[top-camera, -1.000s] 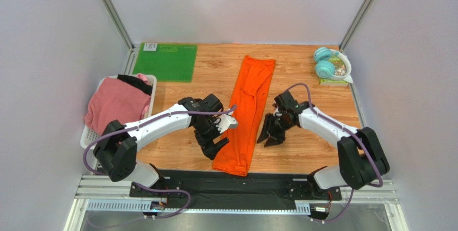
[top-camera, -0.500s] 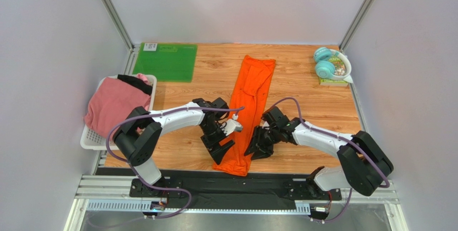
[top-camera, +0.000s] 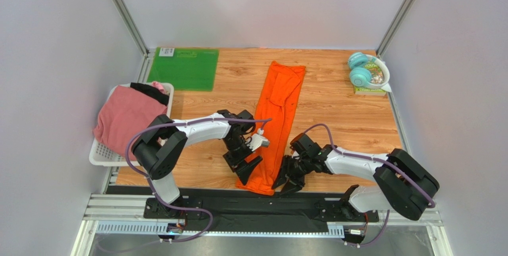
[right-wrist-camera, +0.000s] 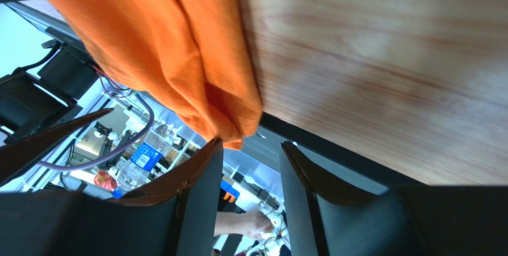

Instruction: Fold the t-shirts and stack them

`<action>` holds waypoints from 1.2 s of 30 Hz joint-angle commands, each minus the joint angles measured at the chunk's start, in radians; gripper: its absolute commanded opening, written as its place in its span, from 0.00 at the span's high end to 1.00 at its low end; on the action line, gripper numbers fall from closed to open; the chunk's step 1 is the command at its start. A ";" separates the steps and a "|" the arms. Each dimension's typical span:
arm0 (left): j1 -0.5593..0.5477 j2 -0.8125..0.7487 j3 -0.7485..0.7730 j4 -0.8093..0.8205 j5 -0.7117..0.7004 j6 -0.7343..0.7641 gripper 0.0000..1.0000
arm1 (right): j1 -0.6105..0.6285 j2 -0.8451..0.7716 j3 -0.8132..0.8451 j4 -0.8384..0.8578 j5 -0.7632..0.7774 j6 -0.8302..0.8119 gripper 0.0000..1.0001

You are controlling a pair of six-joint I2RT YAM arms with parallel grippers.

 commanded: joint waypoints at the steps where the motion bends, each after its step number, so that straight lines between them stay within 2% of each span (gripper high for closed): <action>1: -0.005 0.007 -0.001 0.057 -0.004 -0.019 0.00 | 0.015 -0.026 -0.030 0.095 -0.011 0.065 0.55; 13: -0.082 0.042 0.002 0.076 -0.111 -0.048 0.00 | 0.026 0.104 -0.016 0.198 0.007 0.056 0.59; 21: -0.100 0.058 0.006 0.076 -0.154 -0.060 0.00 | 0.040 0.107 -0.013 0.198 0.044 0.056 0.63; 26: -0.125 0.065 0.008 0.071 -0.138 -0.054 0.02 | 0.053 0.089 -0.028 0.175 0.078 0.065 0.71; 30: -0.134 0.064 0.008 0.071 -0.122 -0.049 0.09 | 0.053 0.055 -0.038 0.158 0.098 0.071 0.82; 36: -0.134 0.076 0.014 0.057 -0.102 -0.049 0.17 | 0.053 0.057 -0.035 0.156 0.095 0.068 0.92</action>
